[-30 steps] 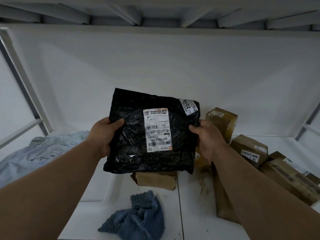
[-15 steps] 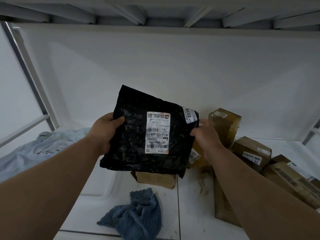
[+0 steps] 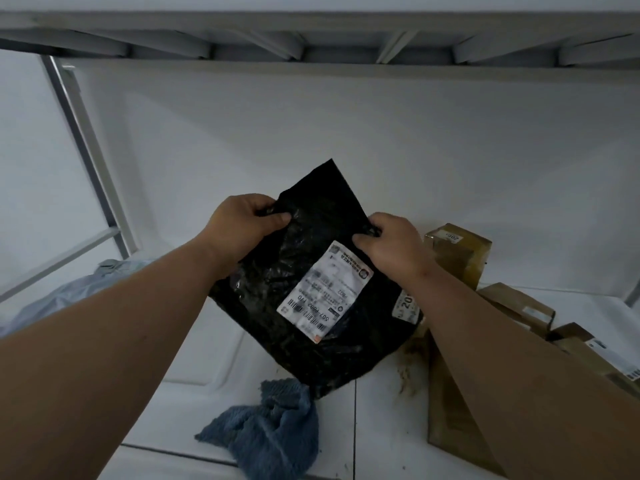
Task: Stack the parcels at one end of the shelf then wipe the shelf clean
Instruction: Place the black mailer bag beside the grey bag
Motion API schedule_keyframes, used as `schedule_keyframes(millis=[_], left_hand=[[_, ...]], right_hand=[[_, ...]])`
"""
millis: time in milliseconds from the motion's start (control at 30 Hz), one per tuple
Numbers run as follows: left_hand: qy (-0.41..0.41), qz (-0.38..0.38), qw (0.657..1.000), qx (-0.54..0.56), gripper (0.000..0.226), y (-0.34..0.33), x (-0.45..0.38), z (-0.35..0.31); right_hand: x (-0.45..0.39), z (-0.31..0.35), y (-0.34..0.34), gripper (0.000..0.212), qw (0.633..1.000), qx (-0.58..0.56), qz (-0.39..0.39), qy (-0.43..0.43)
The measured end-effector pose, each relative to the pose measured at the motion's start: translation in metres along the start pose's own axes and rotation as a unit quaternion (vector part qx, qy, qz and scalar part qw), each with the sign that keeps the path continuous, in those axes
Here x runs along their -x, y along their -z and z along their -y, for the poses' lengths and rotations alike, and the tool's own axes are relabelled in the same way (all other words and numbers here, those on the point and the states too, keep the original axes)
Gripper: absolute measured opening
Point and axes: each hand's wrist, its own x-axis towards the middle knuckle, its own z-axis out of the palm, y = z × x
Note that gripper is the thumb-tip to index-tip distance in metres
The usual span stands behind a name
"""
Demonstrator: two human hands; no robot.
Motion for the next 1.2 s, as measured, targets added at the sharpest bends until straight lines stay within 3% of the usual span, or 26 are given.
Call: schedule_keyframes(millis=[67, 200, 333, 467, 633, 733, 867, 1000, 1100, 1200], left_hand=[[0.0, -0.051, 0.997, -0.051, 0.013, 0.006, -0.002, 0.01], [0.122, -0.059, 0.988, -0.072, 0.063, 0.029, 0.001, 0.046], [0.222, -0.078, 0.968, 0.085, 0.081, 0.046, 0.014, 0.08], [0.293, 0.055, 0.942, 0.153, 0.054, 0.055, 0.022, 0.101], [0.291, 0.087, 0.929, 0.212, 0.028, 0.076, 0.015, 0.122], [0.293, 0.08, 0.932, 0.197, 0.028, 0.108, 0.004, 0.137], [0.308, 0.053, 0.938, 0.148, 0.033, 0.158, -0.013, 0.167], [0.332, 0.029, 0.938, 0.093, 0.034, 0.192, -0.027, 0.202], [0.345, 0.039, 0.936, 0.056, 0.037, 0.206, -0.033, 0.225], [0.345, 0.038, 0.938, 0.026, 0.048, 0.212, -0.038, 0.24]], right_hand=[[0.001, 0.002, -0.003, 0.018, 1.0, 0.007, -0.015, 0.026], [0.005, 0.005, -0.008, 0.02, 0.998, -0.046, -0.03, 0.024], [0.008, 0.012, -0.02, 0.018, 0.991, -0.129, -0.03, -0.027], [0.004, 0.022, -0.042, 0.015, 0.965, -0.24, -0.022, -0.1], [-0.004, 0.045, -0.085, 0.012, 0.936, -0.313, -0.017, -0.161], [-0.014, 0.056, -0.114, 0.015, 0.928, -0.298, -0.003, -0.224], [-0.016, 0.076, -0.162, 0.031, 0.905, -0.306, 0.089, -0.281], [-0.004, 0.09, -0.206, 0.046, 0.896, -0.245, 0.188, -0.319], [0.001, 0.09, -0.234, 0.044, 0.891, -0.233, 0.197, -0.337], [0.0, 0.086, -0.257, 0.055, 0.894, -0.225, 0.166, -0.35]])
